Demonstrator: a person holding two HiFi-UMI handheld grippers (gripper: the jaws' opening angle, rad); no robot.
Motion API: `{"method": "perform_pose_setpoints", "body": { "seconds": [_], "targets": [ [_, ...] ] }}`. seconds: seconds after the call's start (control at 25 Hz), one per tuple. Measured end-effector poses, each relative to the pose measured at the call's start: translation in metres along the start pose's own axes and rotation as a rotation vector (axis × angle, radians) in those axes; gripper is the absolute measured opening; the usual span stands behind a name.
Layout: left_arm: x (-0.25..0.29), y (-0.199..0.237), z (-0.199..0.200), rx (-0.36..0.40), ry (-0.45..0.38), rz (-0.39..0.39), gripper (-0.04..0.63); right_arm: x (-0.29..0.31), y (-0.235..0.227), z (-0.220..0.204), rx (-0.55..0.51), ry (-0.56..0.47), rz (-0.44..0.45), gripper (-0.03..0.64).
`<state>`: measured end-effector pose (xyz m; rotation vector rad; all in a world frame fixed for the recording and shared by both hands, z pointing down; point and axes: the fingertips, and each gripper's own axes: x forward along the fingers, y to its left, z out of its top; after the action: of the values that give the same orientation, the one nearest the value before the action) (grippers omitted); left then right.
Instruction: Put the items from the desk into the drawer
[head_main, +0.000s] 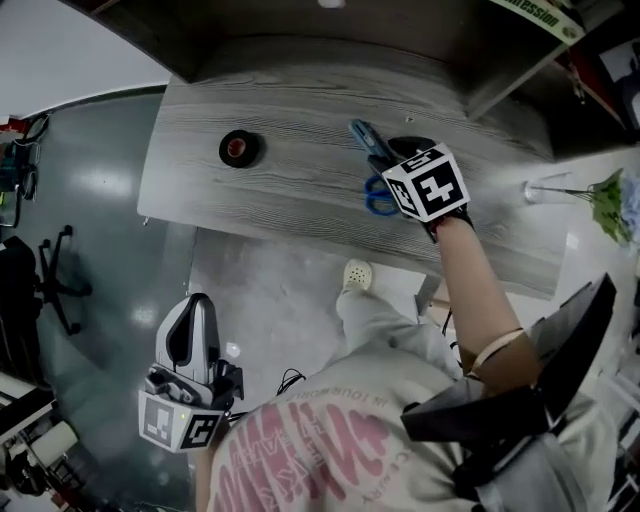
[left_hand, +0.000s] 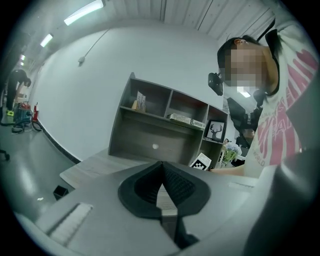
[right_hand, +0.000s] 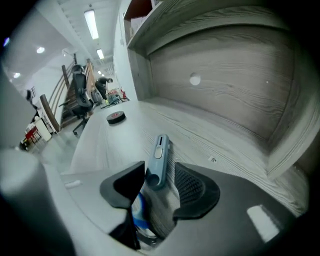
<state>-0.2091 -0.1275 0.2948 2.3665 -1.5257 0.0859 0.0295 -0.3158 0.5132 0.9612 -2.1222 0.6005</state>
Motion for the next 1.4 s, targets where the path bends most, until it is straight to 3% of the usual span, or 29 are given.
{"method": "perform_pose_setpoints", "body": {
  "seconds": [0.12, 0.4, 0.68, 1.08, 1.4],
  "targets": [
    [-0.003, -0.001, -0.004, -0.008, 0.011, 0.007, 0.020, 0.006, -0.002, -0.005, -0.042, 0.029, -0.026, 0.176],
    [-0.012, -0.004, -0.003, -0.008, -0.004, 0.012, 0.020, 0.002, -0.004, -0.006, -0.022, 0.024, -0.007, 0.133],
    [-0.029, -0.021, -0.001, 0.004, -0.035, -0.006, 0.020, -0.028, -0.005, 0.003, 0.009, -0.069, -0.027, 0.132],
    [-0.083, -0.072, -0.002, 0.062, -0.080, -0.052, 0.020, -0.125, 0.030, -0.005, 0.015, -0.228, -0.061, 0.132],
    [-0.121, -0.128, -0.006, 0.080, -0.126, -0.123, 0.020, -0.214, 0.058, -0.055, 0.017, -0.289, -0.089, 0.132]
  ]
}}
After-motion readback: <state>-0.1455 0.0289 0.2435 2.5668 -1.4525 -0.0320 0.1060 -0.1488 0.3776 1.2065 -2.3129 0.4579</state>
